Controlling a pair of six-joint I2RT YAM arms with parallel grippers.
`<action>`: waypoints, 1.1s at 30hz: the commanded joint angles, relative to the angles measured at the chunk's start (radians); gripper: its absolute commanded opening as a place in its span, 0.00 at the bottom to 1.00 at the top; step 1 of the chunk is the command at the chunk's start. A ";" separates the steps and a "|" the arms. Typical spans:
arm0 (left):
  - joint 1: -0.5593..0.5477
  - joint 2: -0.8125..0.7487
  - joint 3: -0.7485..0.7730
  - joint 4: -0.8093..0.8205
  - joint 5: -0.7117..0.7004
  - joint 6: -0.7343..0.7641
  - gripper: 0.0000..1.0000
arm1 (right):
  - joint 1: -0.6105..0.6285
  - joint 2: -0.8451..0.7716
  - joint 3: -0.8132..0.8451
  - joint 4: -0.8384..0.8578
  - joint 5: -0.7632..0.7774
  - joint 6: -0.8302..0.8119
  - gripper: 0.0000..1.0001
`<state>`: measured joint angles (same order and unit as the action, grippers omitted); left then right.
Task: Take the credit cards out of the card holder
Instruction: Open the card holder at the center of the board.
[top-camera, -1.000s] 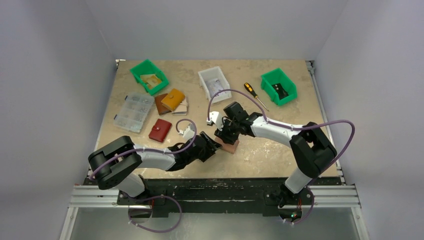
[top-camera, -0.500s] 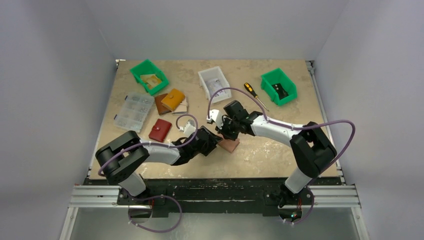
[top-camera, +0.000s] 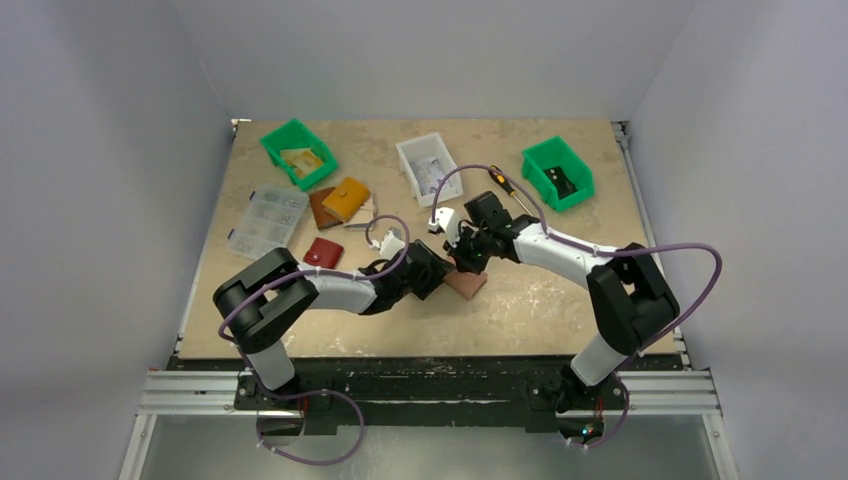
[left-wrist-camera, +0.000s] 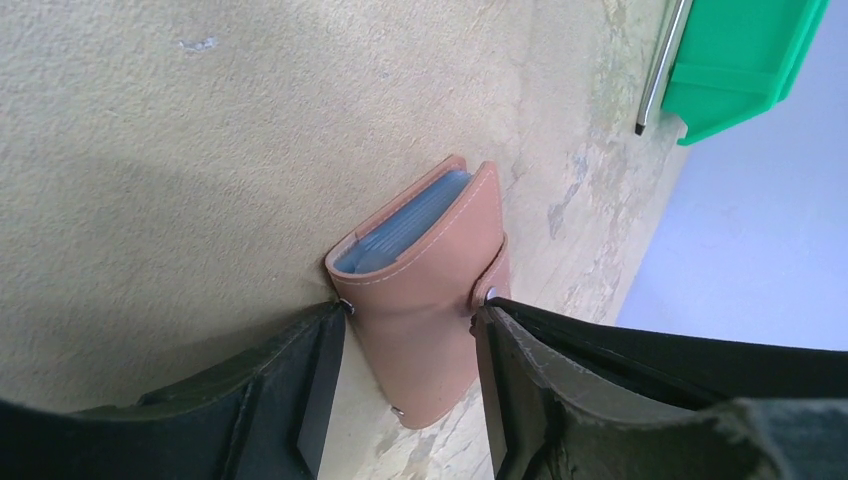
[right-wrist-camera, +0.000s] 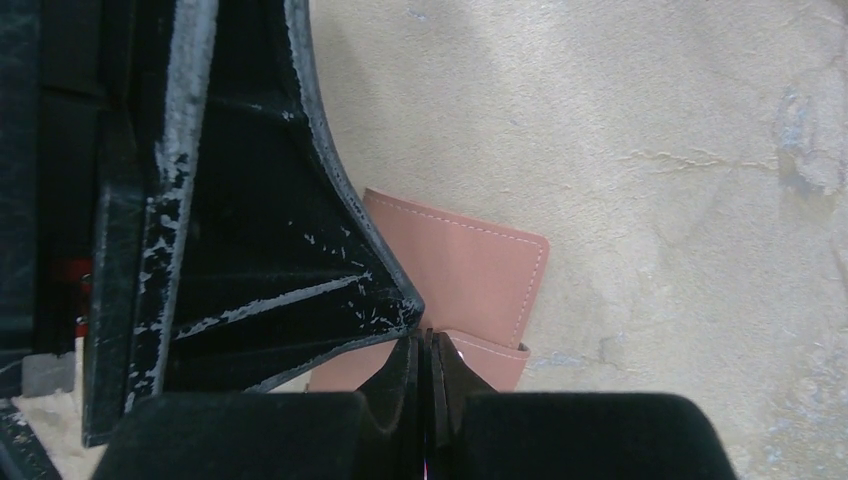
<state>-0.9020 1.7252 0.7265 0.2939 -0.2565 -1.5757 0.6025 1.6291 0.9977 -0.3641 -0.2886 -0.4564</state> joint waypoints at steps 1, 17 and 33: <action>0.012 0.035 -0.074 -0.039 -0.001 0.112 0.56 | -0.022 -0.043 0.039 -0.026 -0.097 0.026 0.00; 0.025 -0.004 -0.246 0.296 0.036 0.167 0.58 | -0.037 -0.086 0.014 -0.027 -0.026 -0.073 0.48; 0.025 0.079 -0.073 -0.003 0.056 0.144 0.56 | -0.004 -0.004 0.010 0.010 0.127 -0.039 0.58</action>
<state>-0.8825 1.7565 0.6540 0.5186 -0.1890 -1.4555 0.5957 1.6131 0.9997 -0.3721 -0.2081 -0.5011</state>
